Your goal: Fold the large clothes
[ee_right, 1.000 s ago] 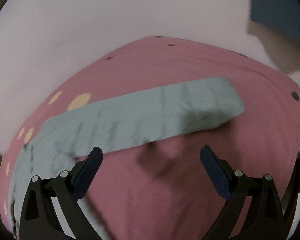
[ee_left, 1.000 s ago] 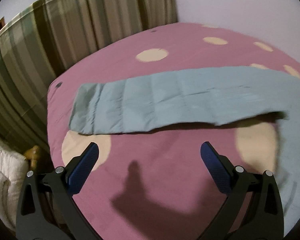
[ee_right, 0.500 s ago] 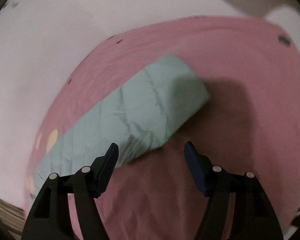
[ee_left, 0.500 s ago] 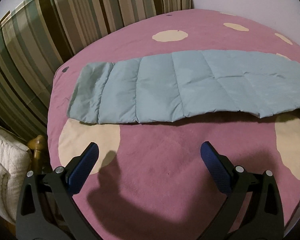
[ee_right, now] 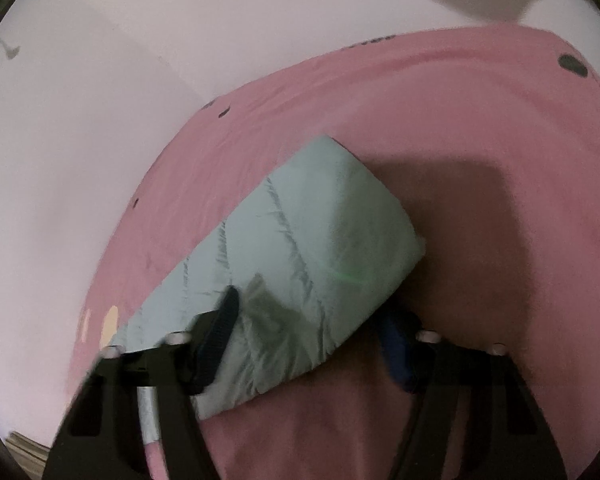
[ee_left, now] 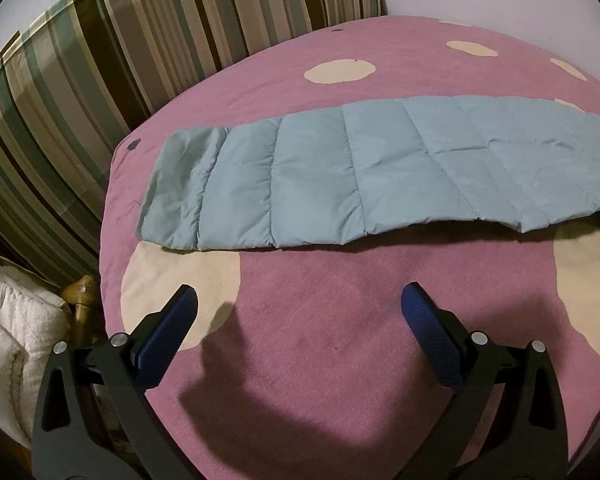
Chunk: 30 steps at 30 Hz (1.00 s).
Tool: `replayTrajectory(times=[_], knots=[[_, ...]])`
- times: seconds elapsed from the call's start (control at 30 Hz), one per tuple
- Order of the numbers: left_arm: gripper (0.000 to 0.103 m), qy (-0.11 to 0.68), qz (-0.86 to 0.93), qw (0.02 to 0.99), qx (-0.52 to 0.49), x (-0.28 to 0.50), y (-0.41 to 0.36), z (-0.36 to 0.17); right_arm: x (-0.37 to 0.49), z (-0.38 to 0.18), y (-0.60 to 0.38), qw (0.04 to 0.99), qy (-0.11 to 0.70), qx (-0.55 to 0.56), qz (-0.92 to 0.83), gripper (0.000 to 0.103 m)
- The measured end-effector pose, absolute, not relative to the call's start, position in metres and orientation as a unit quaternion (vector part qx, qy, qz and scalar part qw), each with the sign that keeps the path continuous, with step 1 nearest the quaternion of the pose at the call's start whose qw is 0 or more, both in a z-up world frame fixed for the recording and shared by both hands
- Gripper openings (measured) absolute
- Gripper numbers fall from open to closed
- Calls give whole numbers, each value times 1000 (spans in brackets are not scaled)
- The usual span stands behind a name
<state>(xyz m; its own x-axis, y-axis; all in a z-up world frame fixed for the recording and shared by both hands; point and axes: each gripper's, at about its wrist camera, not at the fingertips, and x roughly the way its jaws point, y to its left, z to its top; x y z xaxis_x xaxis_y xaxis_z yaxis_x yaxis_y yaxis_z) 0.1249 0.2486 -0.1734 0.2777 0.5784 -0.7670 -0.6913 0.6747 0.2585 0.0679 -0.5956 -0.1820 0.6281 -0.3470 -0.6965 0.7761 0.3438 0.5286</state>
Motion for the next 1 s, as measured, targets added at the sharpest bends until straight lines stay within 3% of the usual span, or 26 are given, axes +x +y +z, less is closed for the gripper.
replayTrajectory(times=[0.07, 0.17, 0.47, 0.73, 1.0], knots=[[101, 450, 399, 796, -60, 125, 249, -173, 71, -184, -594, 781, 247, 443, -364, 25], [101, 451, 400, 796, -58, 124, 249, -173, 76, -182, -595, 784, 242, 444, -361, 7], [101, 451, 400, 796, -57, 124, 250, -173, 116, -113, -541, 857, 223, 341, -316, 3], [101, 452, 401, 795, -52, 125, 248, -174, 209, -63, -395, 921, 262, 241, -162, 3], [101, 452, 399, 796, -57, 124, 251, -174, 271, -63, -252, 937, 295, 182, -41, 3]])
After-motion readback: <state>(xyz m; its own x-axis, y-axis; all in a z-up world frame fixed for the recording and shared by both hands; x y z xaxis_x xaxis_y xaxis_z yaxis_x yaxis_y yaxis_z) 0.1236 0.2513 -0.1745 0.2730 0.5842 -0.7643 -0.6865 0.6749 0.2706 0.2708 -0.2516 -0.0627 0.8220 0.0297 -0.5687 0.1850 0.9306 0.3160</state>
